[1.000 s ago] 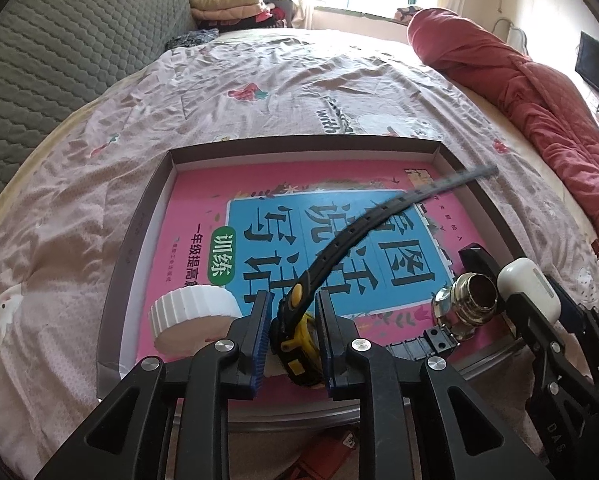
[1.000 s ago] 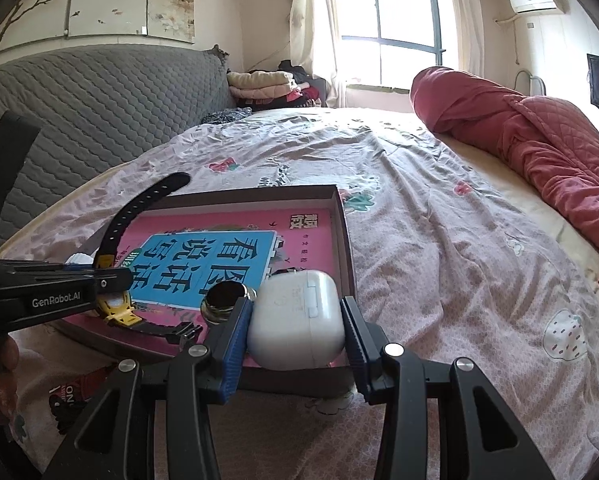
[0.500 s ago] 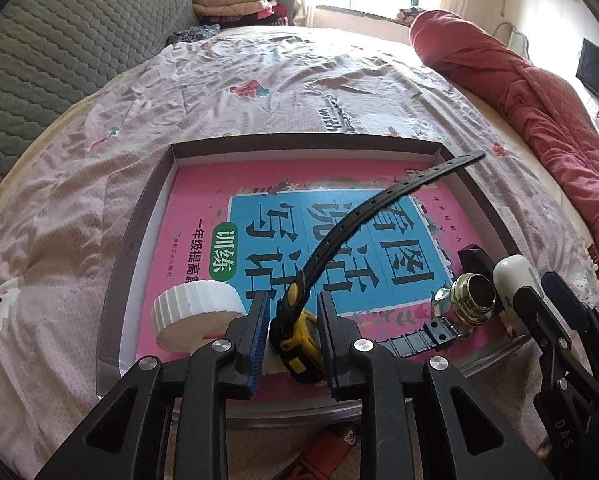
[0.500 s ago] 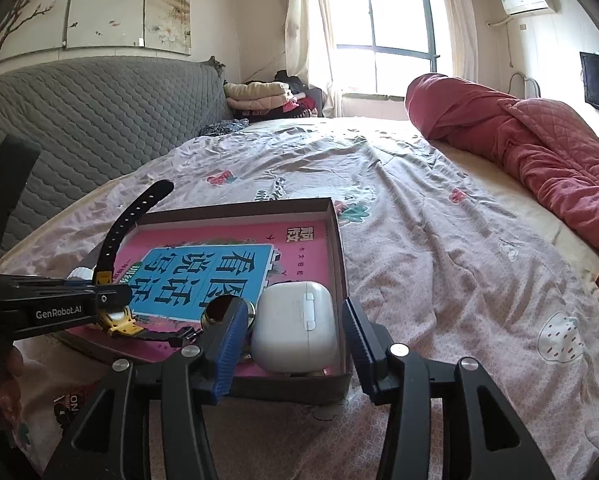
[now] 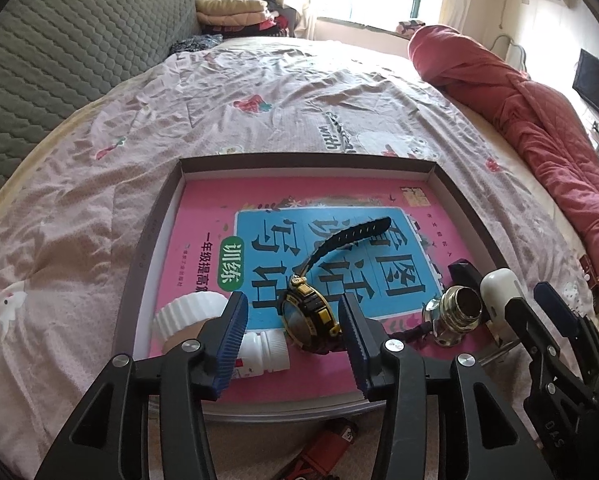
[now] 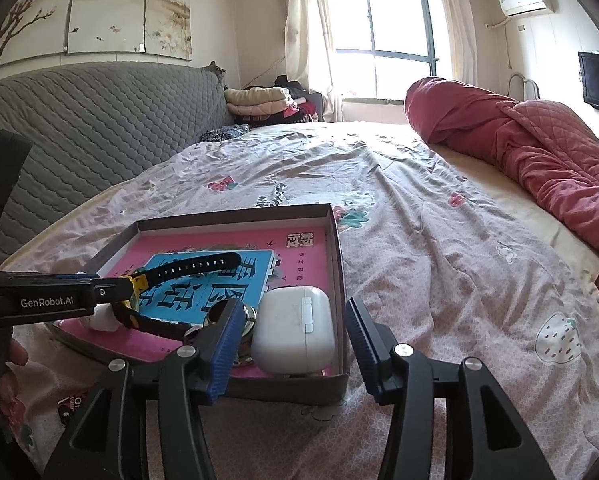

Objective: Organize rigid objects
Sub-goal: 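Lower the watch onto the blue book and open the left gripper while the right gripper releases the earbud case, then withdraw both open grippers back from the tray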

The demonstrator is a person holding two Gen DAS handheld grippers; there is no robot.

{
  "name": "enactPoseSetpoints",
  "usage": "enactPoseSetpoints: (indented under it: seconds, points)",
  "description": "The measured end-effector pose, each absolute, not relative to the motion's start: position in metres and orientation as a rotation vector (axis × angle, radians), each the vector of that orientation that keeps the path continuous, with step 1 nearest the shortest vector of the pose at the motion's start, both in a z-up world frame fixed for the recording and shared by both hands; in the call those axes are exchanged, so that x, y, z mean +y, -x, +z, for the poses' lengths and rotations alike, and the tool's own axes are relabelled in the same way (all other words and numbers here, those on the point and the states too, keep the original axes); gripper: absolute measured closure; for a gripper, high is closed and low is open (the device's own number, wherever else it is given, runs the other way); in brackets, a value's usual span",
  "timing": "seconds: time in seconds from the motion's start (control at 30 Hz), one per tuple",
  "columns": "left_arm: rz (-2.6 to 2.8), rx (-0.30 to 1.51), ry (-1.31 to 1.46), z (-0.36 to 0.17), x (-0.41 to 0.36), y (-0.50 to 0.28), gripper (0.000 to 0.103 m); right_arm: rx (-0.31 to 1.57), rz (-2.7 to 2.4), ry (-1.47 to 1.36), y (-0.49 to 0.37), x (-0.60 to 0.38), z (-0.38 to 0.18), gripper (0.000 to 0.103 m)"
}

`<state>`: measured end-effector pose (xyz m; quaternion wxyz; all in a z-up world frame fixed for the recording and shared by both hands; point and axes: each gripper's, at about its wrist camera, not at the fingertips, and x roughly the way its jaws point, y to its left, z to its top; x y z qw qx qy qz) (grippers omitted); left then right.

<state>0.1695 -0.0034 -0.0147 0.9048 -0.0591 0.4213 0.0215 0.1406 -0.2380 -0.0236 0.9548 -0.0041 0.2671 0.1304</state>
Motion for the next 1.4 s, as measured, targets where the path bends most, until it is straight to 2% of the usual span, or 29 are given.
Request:
enactPoseSetpoints:
  seconds: [0.17, 0.3, 0.53, 1.4]
  points:
    - [0.043, 0.845, 0.12, -0.007, -0.001, -0.162, 0.054, 0.535, 0.272, 0.01, -0.139, -0.237, -0.022, 0.051]
    - [0.043, 0.827, 0.112, -0.001, -0.001, -0.157, 0.045, 0.526, 0.28, 0.017, -0.136, -0.235, -0.02, 0.051]
    - [0.038, 0.809, 0.112, 0.008, 0.005, -0.146, 0.041, 0.517, 0.293, 0.027, -0.131, -0.232, -0.018, 0.05]
    - [0.014, 0.793, 0.1, 0.03, 0.023, -0.09, 0.038, 0.563, 0.417, 0.064, -0.072, -0.193, -0.007, 0.05]
